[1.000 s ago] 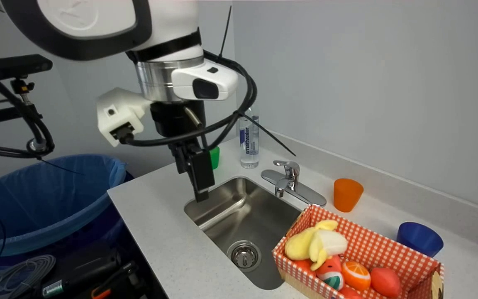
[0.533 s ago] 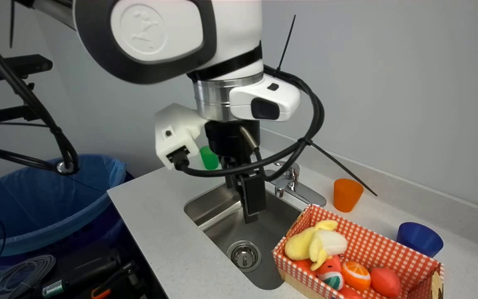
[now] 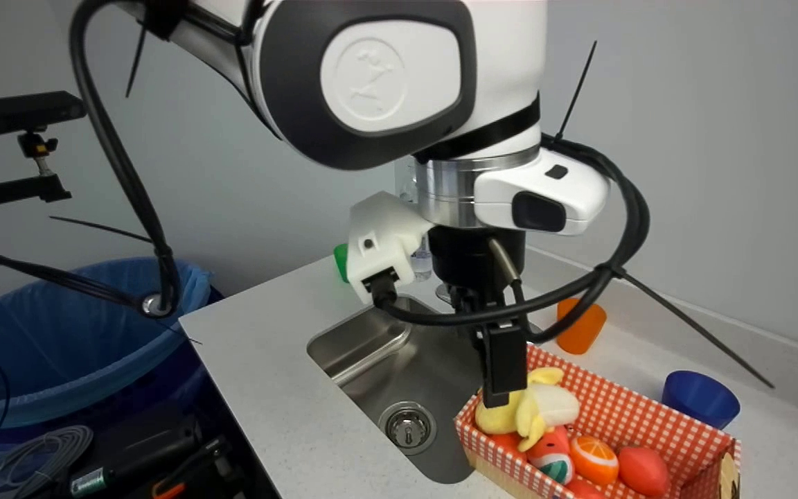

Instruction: Move the basket forward.

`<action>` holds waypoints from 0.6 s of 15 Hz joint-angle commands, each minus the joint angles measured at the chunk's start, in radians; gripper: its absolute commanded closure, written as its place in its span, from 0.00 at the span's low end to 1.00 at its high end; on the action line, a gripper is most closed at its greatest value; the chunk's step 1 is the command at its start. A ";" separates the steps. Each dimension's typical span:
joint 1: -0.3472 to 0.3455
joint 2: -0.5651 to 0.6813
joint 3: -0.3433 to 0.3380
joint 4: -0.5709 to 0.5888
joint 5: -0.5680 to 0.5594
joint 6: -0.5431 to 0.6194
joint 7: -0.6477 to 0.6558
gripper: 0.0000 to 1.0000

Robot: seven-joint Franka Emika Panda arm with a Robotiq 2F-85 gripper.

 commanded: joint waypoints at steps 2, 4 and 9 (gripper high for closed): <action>-0.017 0.117 -0.022 0.102 -0.054 0.025 0.170 0.00; -0.013 0.147 -0.033 0.130 -0.047 0.020 0.256 0.00; 0.004 0.201 -0.048 0.179 -0.024 0.018 0.497 0.00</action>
